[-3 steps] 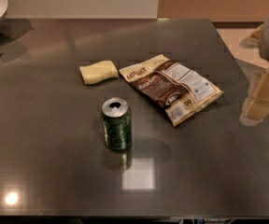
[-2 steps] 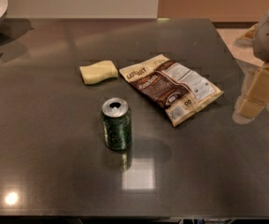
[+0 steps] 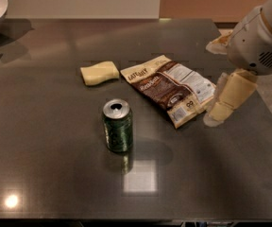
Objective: Knock green can over
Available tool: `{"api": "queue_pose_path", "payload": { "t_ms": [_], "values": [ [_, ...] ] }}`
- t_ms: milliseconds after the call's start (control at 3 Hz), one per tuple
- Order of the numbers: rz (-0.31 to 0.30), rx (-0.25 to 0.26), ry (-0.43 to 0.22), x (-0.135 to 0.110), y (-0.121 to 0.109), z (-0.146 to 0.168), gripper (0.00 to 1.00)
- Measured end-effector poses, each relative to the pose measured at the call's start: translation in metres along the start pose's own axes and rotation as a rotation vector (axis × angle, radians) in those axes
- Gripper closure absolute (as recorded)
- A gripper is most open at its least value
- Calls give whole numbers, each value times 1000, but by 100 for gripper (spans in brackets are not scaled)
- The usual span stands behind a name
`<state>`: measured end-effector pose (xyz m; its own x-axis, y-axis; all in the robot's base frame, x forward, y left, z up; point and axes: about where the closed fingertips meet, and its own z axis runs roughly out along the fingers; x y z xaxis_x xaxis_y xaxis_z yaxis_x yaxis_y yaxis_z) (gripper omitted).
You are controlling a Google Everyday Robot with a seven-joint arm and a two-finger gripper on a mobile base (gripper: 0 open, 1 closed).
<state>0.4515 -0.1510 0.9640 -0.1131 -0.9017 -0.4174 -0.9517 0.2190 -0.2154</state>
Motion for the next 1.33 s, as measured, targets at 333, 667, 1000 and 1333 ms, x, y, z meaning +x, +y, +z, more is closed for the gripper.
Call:
{"api": "queue_pose_path", "payload": {
  "t_ms": [333,667,1000,1333],
  "values": [
    [-13,-38,-131,-28,14,20,0],
    [-30,-72,-224,-56,28,37,0],
    [-43,-112,-292,-85,40,59,0],
    [-53,-144,-329,-107,51,77,0]
  ]
}}
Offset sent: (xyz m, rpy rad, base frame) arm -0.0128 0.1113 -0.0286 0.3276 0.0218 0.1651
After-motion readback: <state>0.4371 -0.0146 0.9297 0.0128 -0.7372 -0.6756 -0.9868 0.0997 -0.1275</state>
